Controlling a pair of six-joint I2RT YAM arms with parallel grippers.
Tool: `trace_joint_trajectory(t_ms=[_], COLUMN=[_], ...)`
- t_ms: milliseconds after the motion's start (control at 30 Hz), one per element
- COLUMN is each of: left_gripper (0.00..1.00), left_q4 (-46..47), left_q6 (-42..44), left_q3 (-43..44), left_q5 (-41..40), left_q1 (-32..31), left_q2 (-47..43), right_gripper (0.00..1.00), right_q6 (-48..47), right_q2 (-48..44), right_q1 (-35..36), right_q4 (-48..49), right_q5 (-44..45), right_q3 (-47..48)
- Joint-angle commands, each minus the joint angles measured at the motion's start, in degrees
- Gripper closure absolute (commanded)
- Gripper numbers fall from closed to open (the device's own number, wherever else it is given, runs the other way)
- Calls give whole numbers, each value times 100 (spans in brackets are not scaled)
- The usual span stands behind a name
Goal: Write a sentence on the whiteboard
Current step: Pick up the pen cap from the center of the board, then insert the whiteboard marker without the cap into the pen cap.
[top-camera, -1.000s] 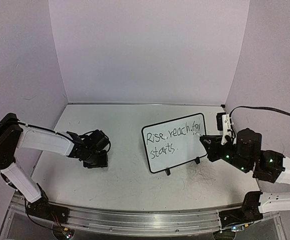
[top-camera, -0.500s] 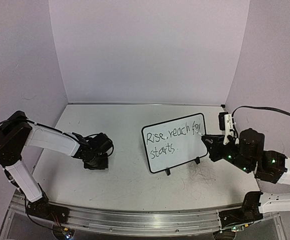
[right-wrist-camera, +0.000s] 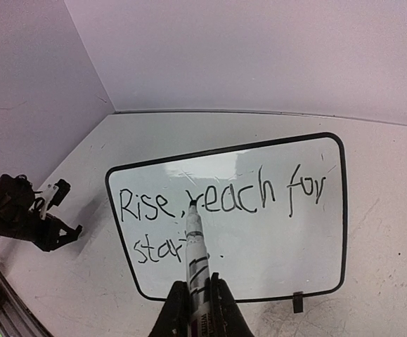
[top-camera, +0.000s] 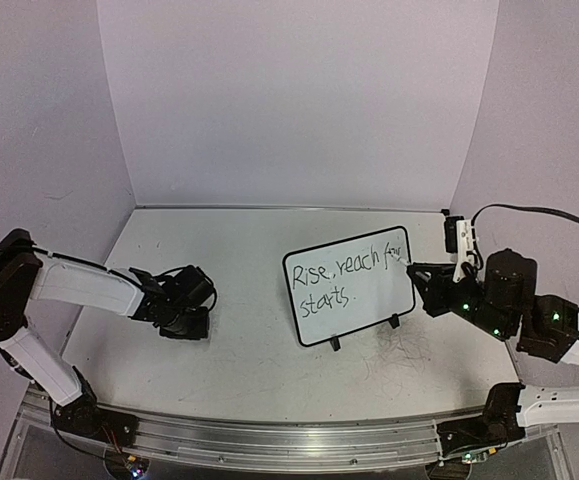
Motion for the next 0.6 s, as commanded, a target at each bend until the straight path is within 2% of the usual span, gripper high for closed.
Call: trace_joint_trajectory(t_ms=[0, 200, 300, 400, 567], left_gripper=[94, 95, 96, 96, 96], left_q4=[47, 8, -298, -615, -551], left_q6=[399, 1063, 1354, 1428, 1590], left_q3=[-63, 24, 221, 438, 434], left_q5=[247, 1013, 1062, 1043, 1395], left_q1=[2, 2, 8, 11, 2], left_q2=[-604, -1461, -1829, -1753, -1652], right_gripper=[99, 100, 100, 100, 100], right_q6=[248, 170, 107, 87, 22], right_q2=[15, 393, 529, 732, 1039], right_q1=[-18, -18, -21, -20, -22], right_q4=[-76, -259, -302, -306, -222], right_q5=[-46, -133, -320, -368, -646], right_q3=[287, 449, 604, 727, 807])
